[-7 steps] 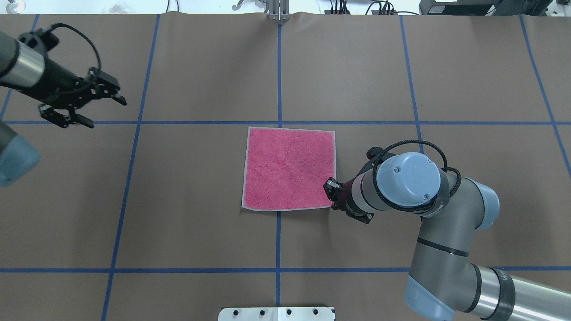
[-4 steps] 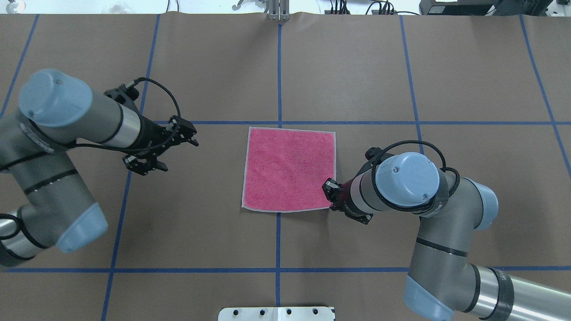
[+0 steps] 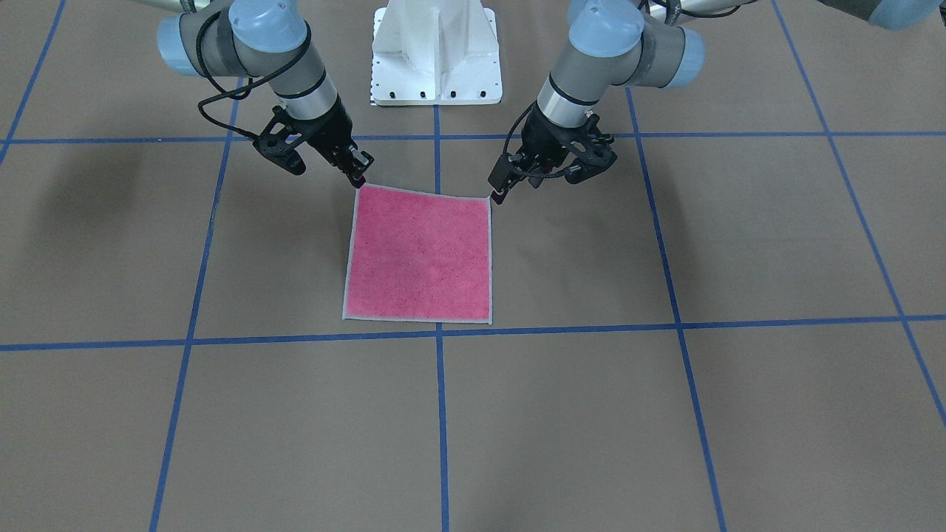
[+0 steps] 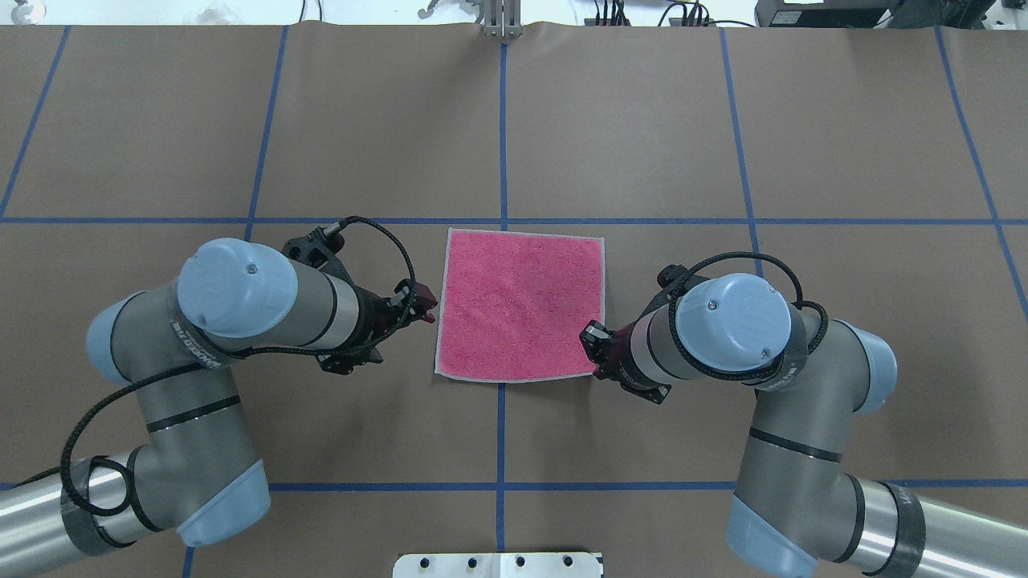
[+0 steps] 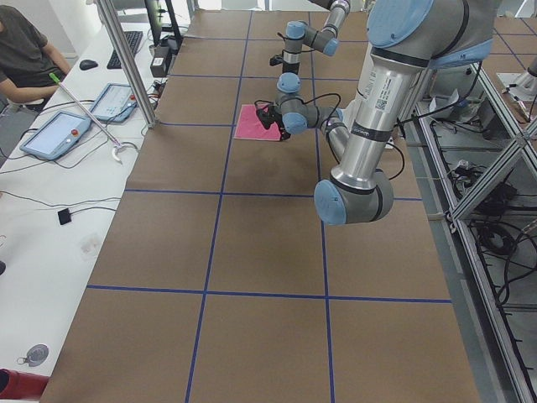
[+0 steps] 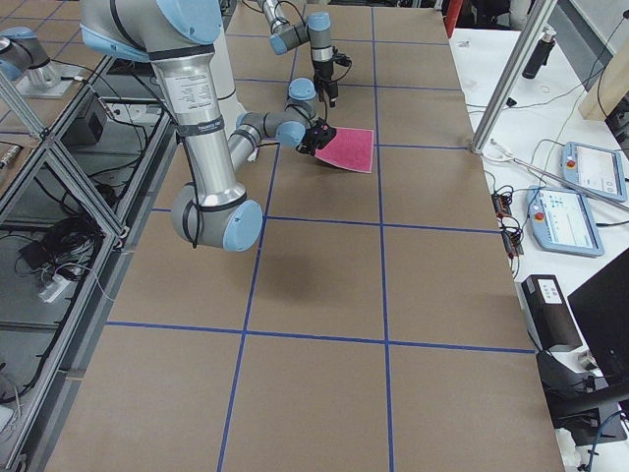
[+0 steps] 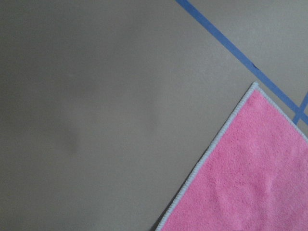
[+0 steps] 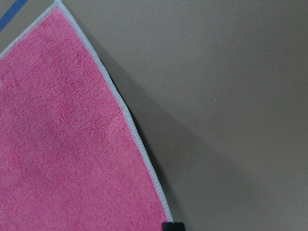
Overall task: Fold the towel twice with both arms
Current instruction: 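Bring the left gripper to the towel corner nearest it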
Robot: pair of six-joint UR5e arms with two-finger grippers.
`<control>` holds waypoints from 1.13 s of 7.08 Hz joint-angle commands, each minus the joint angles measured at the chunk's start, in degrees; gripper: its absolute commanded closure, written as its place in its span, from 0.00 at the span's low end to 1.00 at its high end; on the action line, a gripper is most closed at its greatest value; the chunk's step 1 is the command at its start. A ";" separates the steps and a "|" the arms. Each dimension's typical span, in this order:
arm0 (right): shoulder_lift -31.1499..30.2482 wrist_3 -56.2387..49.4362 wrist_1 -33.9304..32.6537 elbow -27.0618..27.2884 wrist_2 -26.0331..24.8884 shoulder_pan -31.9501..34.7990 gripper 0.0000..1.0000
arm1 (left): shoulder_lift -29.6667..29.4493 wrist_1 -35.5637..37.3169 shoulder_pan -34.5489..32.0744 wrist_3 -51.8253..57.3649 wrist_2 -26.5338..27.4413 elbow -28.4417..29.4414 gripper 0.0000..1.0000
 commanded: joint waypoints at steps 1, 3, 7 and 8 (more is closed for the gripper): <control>0.00 0.06 0.00 -0.08 0.00 0.09 1.00 | -1.82 3.12 2.17 1.01 -0.03 1.04 0.00; 0.00 0.06 0.00 -0.08 0.00 0.09 1.00 | -2.26 3.30 2.52 0.75 0.05 1.56 0.01; 0.09 0.06 0.00 -0.08 0.00 0.00 1.00 | -3.74 2.86 3.84 0.31 0.40 5.50 0.31; 0.09 0.06 0.00 -0.08 0.09 0.00 1.00 | -6.37 2.86 3.75 0.22 0.40 7.52 0.35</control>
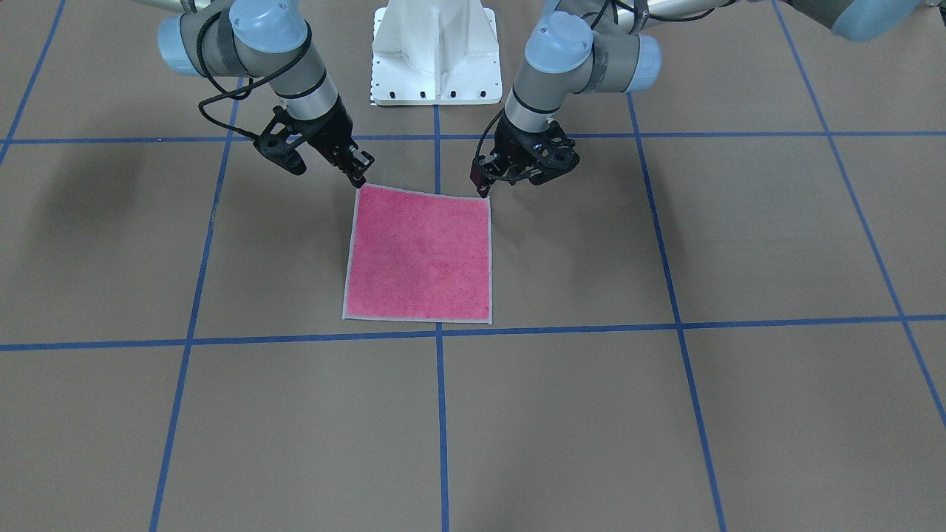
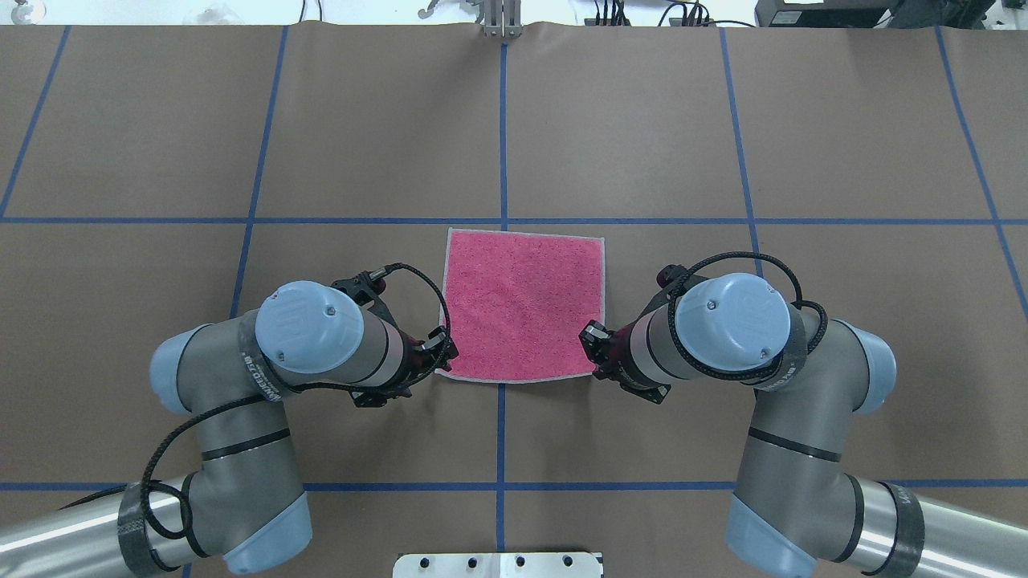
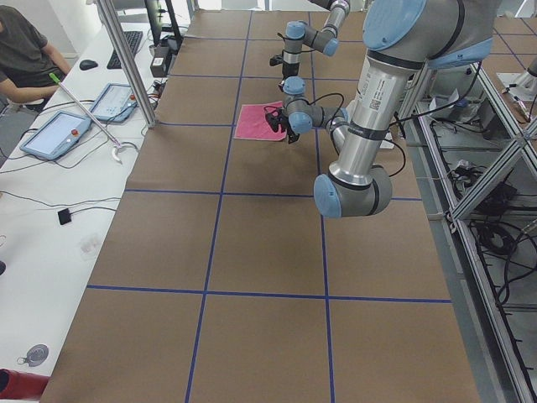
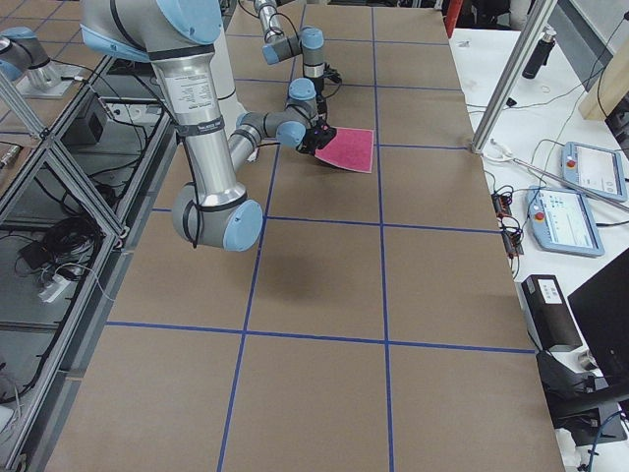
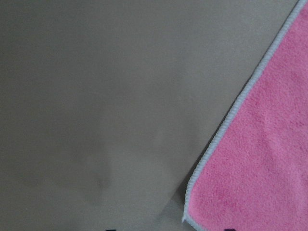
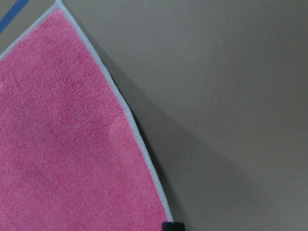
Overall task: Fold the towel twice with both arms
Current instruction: 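Bring the left gripper to the towel corner nearest it, then grasp the near towel corners with both grippers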
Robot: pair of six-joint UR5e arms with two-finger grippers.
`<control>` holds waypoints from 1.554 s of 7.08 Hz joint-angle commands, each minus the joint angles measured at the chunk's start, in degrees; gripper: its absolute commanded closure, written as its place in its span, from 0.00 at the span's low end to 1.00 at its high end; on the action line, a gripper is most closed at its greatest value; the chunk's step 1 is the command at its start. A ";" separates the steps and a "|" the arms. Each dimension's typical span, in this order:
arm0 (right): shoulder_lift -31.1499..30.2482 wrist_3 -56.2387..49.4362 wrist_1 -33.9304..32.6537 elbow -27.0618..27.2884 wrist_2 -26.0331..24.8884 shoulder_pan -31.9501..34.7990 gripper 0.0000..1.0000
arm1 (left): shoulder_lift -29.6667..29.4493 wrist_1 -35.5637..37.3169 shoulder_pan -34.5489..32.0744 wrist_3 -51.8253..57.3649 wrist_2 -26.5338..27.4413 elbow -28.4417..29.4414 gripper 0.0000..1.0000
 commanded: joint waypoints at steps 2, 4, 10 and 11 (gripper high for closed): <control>0.00 0.00 0.00 0.09 -0.05 0.09 1.00 | -2.74 -0.06 0.00 0.49 0.02 2.69 0.58; 0.00 0.00 0.00 0.09 0.04 0.09 1.00 | -2.56 -0.06 0.09 0.49 0.02 3.13 0.58; -0.09 0.00 0.00 0.26 0.04 0.17 1.00 | -2.47 -0.06 -0.44 0.66 0.11 2.96 0.69; -0.09 0.00 0.00 0.26 0.04 0.17 1.00 | -2.47 0.03 -0.44 0.66 0.11 2.87 0.70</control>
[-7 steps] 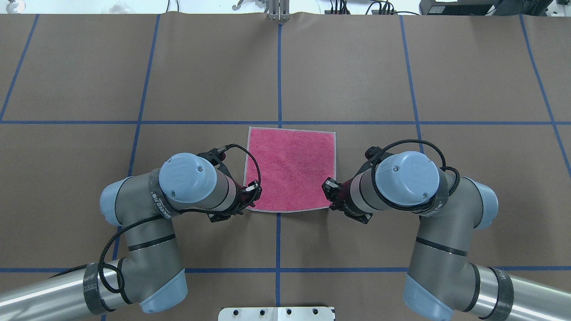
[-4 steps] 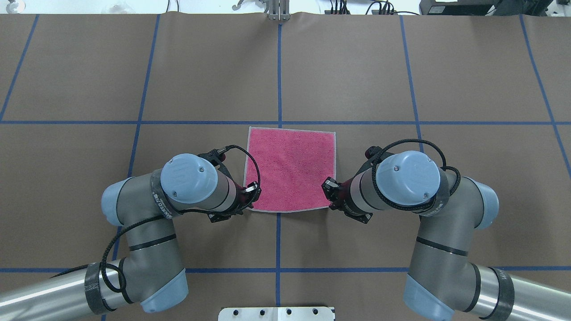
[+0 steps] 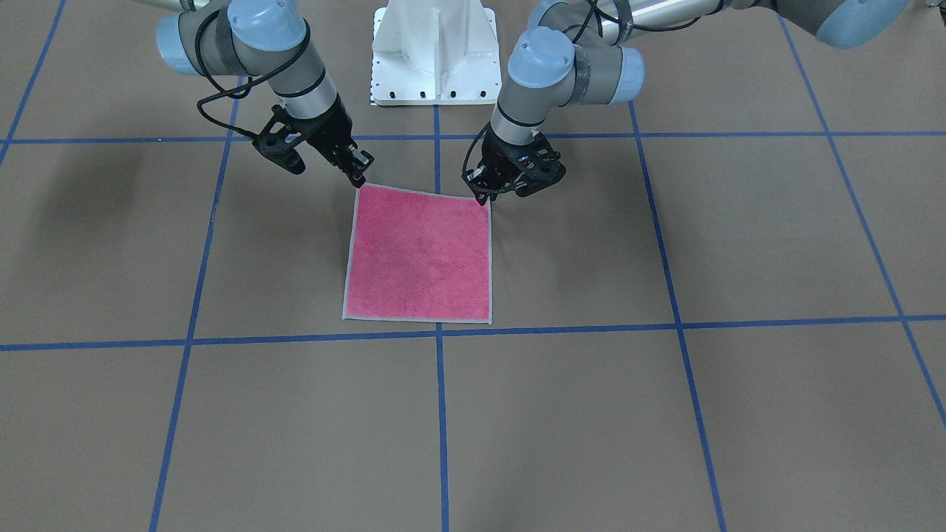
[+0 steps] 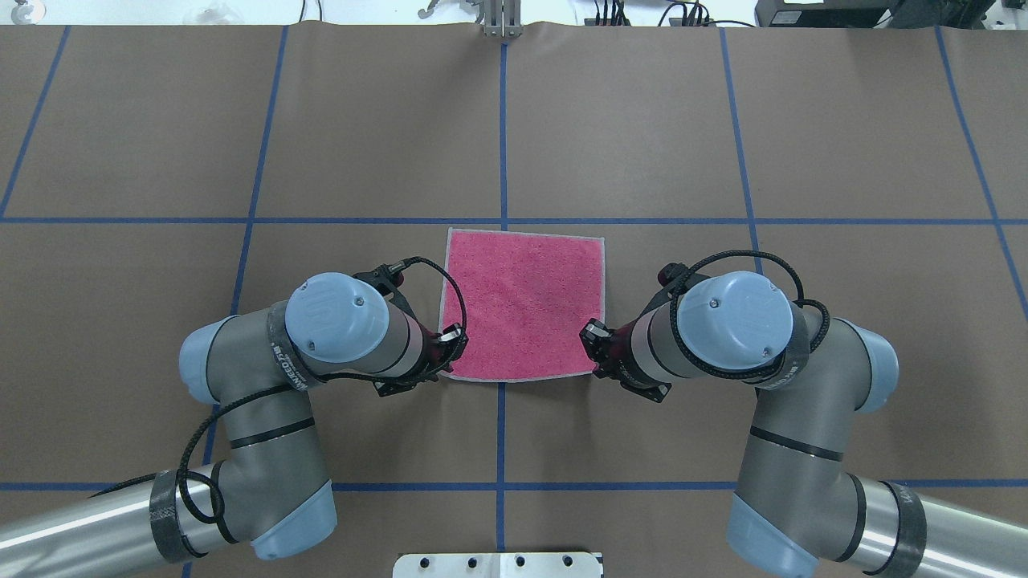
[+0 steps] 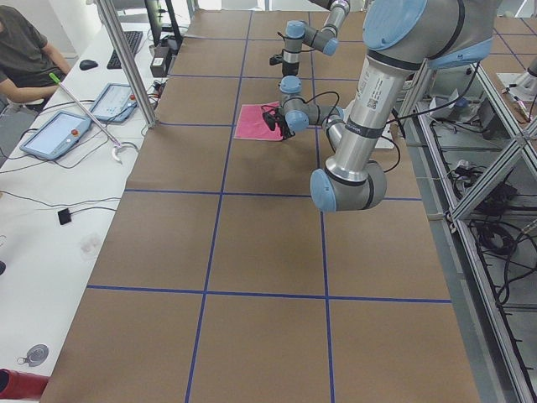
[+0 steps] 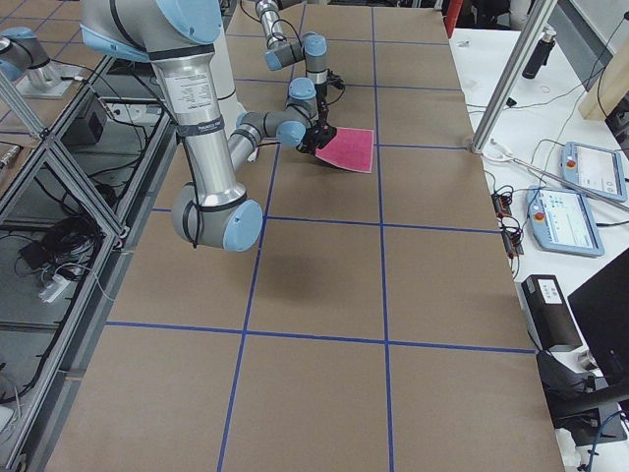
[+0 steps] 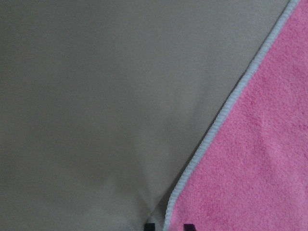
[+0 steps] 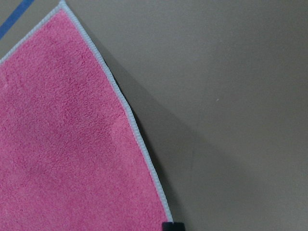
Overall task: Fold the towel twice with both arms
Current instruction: 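Grasp the near towel corners with both grippers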
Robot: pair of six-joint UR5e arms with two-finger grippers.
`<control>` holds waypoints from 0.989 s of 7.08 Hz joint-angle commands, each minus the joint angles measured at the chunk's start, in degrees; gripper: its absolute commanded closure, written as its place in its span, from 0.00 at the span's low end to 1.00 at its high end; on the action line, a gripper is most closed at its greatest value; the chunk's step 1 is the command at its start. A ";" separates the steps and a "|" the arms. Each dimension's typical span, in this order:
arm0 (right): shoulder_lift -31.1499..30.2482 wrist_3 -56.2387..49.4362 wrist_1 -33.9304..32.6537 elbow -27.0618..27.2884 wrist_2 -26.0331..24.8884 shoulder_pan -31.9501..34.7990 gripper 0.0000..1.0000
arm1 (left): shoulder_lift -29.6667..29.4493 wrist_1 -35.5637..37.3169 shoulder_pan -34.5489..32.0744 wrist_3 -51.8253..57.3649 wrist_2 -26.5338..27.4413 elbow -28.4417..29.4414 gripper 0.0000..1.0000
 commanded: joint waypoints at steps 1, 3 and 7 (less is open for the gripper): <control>-0.01 0.00 0.00 -0.01 -0.06 0.01 1.00 | 0.18 0.07 -0.16 0.00 0.09 -0.14 0.70; -0.01 0.00 0.00 -0.01 0.02 0.01 1.00 | 0.18 0.16 -0.25 0.00 0.00 -0.14 0.72; -0.01 0.00 0.00 -0.01 0.02 0.01 1.00 | 0.18 0.33 -0.16 -0.17 -0.08 -0.22 1.00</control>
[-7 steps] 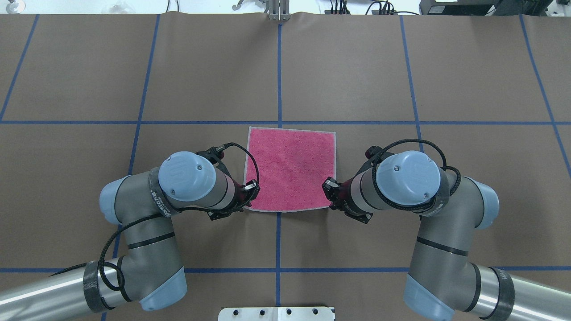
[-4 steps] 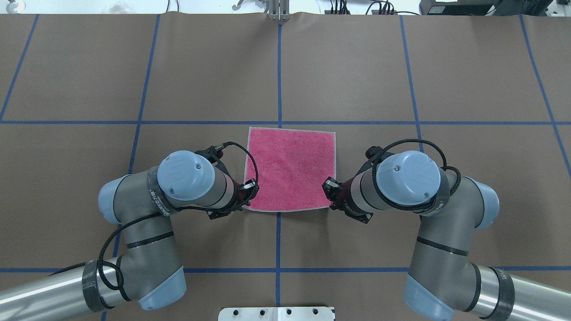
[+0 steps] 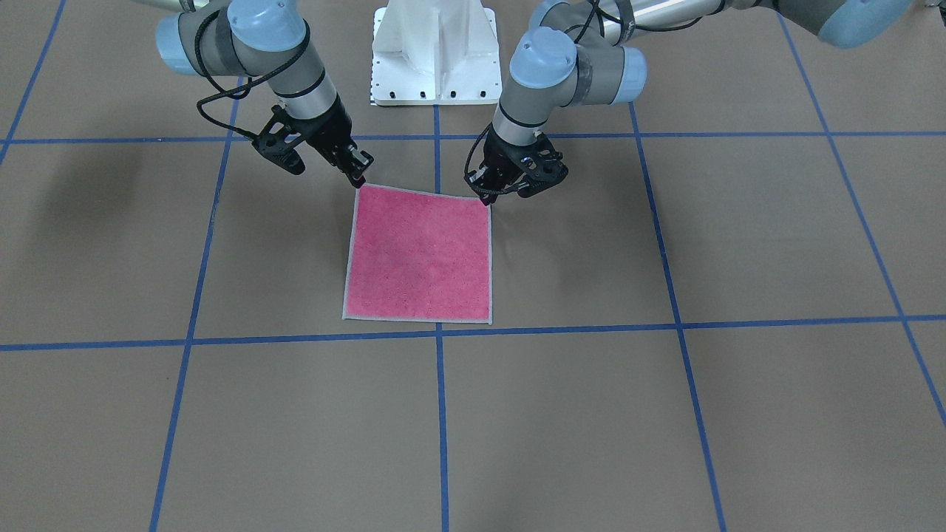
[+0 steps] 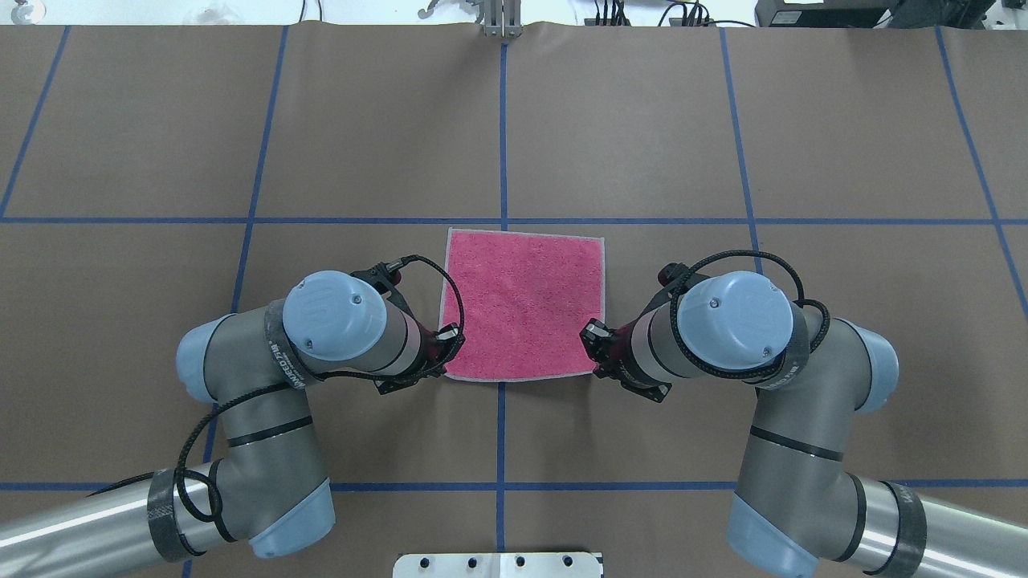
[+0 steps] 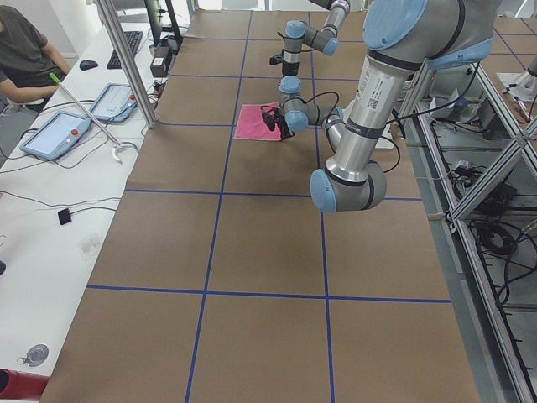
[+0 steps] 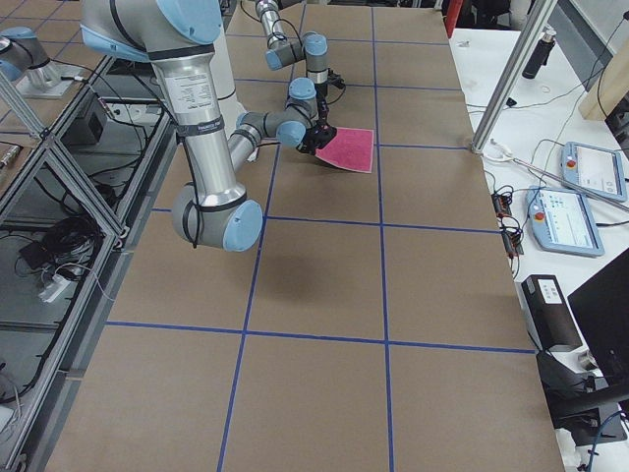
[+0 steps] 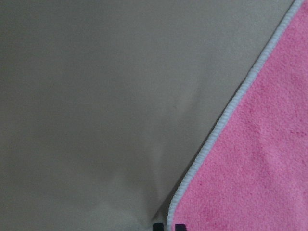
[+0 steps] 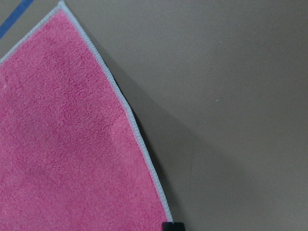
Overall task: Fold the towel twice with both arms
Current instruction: 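Grasp the near towel corners with both grippers, then lift both near corners and fold them over to the far edge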
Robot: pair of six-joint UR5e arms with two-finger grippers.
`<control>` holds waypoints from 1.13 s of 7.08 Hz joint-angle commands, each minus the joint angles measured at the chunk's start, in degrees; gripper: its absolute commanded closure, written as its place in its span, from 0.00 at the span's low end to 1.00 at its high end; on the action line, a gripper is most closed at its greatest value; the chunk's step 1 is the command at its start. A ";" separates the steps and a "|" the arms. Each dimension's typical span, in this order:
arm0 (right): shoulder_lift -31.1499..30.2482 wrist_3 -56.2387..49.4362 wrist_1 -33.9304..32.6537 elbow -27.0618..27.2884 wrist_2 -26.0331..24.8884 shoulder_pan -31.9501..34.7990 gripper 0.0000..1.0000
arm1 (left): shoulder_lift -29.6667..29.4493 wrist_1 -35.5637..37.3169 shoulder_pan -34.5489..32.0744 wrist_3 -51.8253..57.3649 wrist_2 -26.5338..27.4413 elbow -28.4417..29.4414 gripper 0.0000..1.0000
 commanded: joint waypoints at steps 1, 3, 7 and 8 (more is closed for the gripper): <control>0.00 0.00 0.00 0.09 0.02 0.09 1.00 | 0.09 0.13 -0.08 -0.48 -0.15 -0.35 1.00; -0.52 0.00 0.00 0.87 1.33 0.61 1.00 | 0.26 0.22 0.09 -0.83 -0.50 -2.27 1.00; -0.80 -0.09 0.09 2.20 4.31 1.92 1.00 | 2.29 0.31 0.62 -9.05 -3.84 -7.39 1.00; -0.53 -0.09 0.44 1.94 7.11 4.46 1.00 | 2.29 0.31 -0.08 -9.45 -3.58 -7.21 1.00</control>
